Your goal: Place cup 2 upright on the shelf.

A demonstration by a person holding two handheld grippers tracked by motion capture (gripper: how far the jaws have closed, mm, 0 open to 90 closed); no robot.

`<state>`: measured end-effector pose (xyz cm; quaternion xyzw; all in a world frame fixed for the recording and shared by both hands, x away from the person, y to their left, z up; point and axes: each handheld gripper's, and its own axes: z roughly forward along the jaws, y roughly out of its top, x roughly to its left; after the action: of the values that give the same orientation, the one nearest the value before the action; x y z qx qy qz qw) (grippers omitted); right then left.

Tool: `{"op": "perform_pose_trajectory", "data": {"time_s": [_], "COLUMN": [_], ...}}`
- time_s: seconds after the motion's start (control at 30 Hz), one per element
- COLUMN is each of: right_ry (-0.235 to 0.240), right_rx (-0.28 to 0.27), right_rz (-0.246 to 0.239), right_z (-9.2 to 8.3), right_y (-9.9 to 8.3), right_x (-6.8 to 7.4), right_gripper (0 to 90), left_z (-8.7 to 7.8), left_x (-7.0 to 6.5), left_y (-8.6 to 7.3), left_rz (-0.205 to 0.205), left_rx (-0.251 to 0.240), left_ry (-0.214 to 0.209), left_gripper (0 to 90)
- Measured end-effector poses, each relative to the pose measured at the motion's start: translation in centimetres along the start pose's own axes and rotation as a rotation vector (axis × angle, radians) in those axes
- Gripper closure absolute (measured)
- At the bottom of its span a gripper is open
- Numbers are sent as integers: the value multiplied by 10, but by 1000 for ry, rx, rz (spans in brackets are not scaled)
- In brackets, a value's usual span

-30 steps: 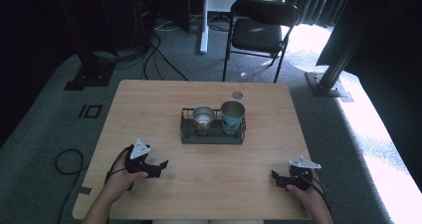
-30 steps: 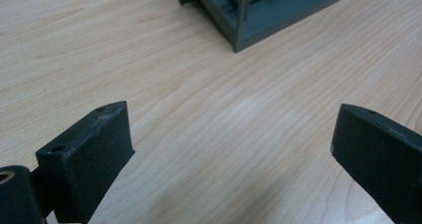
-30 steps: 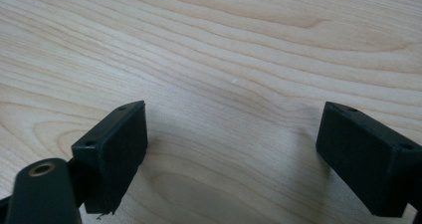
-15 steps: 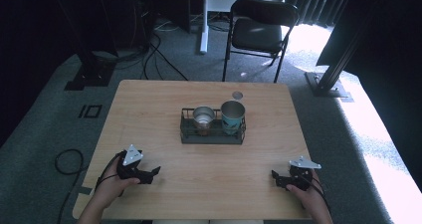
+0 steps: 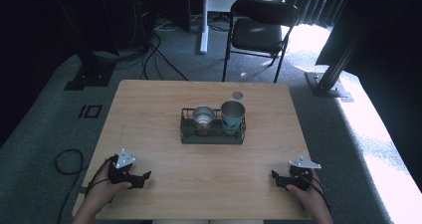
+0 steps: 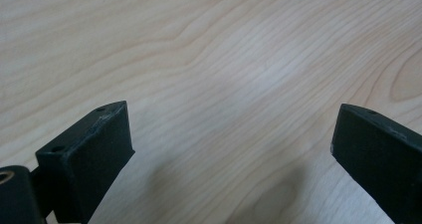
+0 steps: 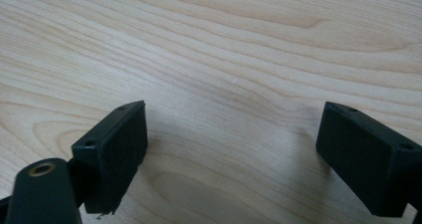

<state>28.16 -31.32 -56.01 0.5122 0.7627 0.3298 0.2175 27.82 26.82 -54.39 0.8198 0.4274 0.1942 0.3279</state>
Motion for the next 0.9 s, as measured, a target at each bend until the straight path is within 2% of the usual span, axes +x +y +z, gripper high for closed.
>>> {"op": "perform_pose_trajectory", "data": {"time_s": [0.07,0.23,0.43,0.57,0.67,0.77,0.9], "right_ry": [0,0,0,-1,0,0,-1], "right_rx": [0,0,0,0,0,0,0], "right_rz": [0,0,0,0,0,0,0], "right_z": [0,0,0,0,0,0,0], "right_y": [0,0,0,0,0,0,0], "right_x": [0,0,0,0,0,0,0], "right_gripper": [123,123,123,123,123,123,122], "left_z": [-1,-3,-4,-4,-4,-3,-3], "left_x": [2,5,8,9,10,11,5], "left_y": [-3,-10,-16,-19,-21,-25,-25], "left_rz": [-1,-26,-37,-68,-75,-85,-105], "left_rx": [15,48,80,81,70,22,21], "left_ry": [16,21,41,32,30,42,63], "left_gripper": [35,35,35,34,31,25,27]}}
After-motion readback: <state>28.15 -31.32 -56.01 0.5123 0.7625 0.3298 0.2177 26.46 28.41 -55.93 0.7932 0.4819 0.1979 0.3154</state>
